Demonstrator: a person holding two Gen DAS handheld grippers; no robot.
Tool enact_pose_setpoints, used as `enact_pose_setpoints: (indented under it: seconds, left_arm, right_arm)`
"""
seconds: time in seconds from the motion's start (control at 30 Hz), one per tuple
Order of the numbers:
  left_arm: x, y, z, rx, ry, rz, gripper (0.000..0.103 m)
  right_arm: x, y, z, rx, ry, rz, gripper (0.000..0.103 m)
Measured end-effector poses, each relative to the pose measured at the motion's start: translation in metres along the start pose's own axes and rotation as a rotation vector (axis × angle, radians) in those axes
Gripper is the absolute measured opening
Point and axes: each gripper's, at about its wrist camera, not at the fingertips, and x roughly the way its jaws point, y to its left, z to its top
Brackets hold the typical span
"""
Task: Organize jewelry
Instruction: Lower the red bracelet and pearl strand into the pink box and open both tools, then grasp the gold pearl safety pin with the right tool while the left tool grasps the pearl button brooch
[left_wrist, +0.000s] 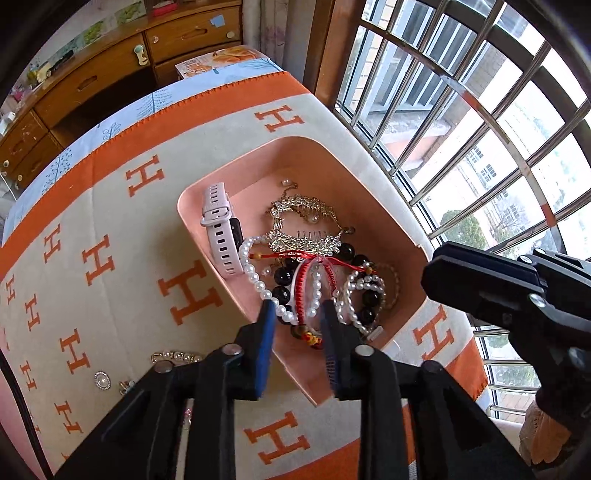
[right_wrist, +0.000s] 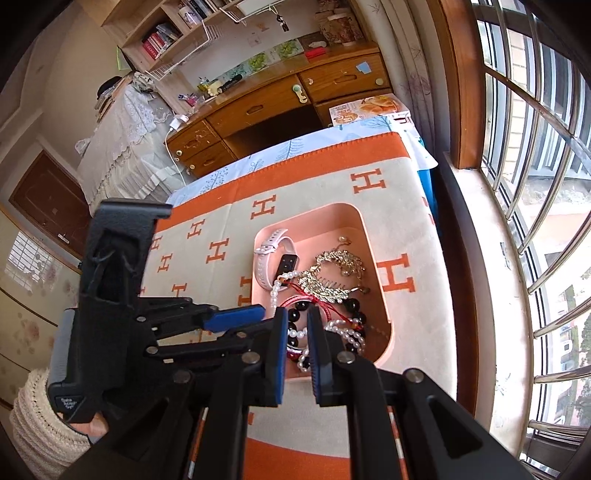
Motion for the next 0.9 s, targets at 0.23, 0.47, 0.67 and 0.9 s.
enact_pose_setpoints:
  seconds: [0.23,0.47,0.67,0.9]
  left_arm:
    - [-0.035,0.021,-0.013,-0.022,-0.077,0.024,0.05]
    - [-0.081,0.059,-0.039,-0.075,-0.162,0.079,0.056]
    - [-0.118,0.088,-0.076,-0.123,-0.24,0.149,0.069]
    - [-0.145,0.113,-0.122,-0.209,-0.301,0.145,0.074]
  right_arm:
    - [0.011,0.002,-0.003,-0.004,0.033,-0.031,0.011]
    - [0.009,0.016,-0.012,-0.023,0.037,-0.017,0.011]
    - [-0.002,0.036,-0.021,-0.058,0.017,-0.01,0.011]
    - [-0.012,0.059,-0.033,-0.11,0.019,-0.002,0.013]
